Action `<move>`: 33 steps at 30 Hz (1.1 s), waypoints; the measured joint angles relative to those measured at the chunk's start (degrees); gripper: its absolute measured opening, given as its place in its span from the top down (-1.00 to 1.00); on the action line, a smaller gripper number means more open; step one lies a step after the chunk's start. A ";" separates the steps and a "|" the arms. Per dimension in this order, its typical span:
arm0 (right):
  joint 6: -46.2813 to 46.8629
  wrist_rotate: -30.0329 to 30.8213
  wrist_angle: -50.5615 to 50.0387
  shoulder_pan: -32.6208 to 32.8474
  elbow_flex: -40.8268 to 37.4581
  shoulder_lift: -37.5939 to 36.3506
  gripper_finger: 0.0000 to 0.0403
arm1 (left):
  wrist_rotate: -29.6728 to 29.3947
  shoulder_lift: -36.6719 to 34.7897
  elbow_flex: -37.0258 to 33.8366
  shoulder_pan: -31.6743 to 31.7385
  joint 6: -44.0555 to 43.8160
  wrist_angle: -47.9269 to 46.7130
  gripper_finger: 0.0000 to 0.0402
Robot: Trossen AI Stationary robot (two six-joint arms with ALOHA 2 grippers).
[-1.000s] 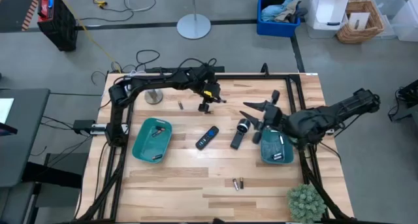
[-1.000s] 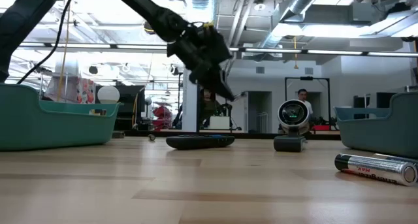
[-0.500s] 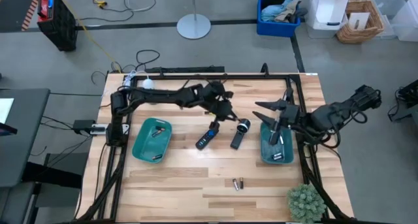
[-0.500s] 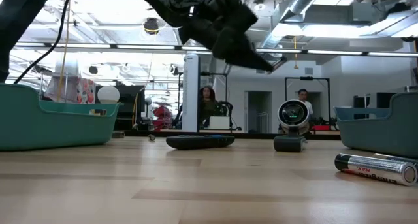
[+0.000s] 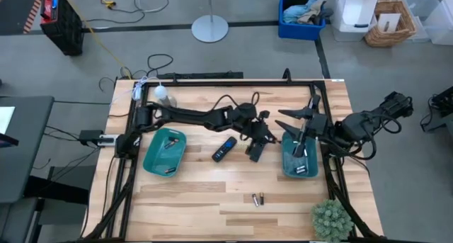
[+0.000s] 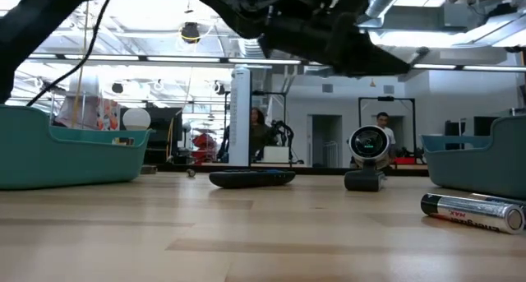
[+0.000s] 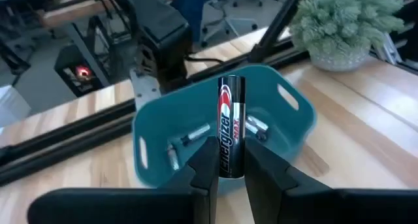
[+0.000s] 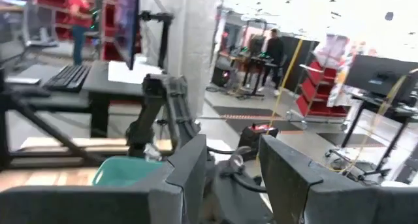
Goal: Sort batteries
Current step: Put the silver battery into the blue bin, then put the brown battery into the green bin
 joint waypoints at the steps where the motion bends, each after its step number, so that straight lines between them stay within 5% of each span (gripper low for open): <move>1: -0.11 -0.14 -0.35 -0.02 -0.05 -0.01 0.21 | 0.05 1.23 1.45 -0.06 -0.73 -0.56 0.75; 18: -0.82 -0.17 -0.19 -0.06 -0.07 0.03 0.21 | -3.98 24.29 30.73 -1.68 -12.26 -5.27 0.72; 33: 0.98 -0.16 -0.97 -0.06 -0.07 0.14 0.21 | -2.56 24.05 32.02 -1.61 -13.10 -11.08 0.25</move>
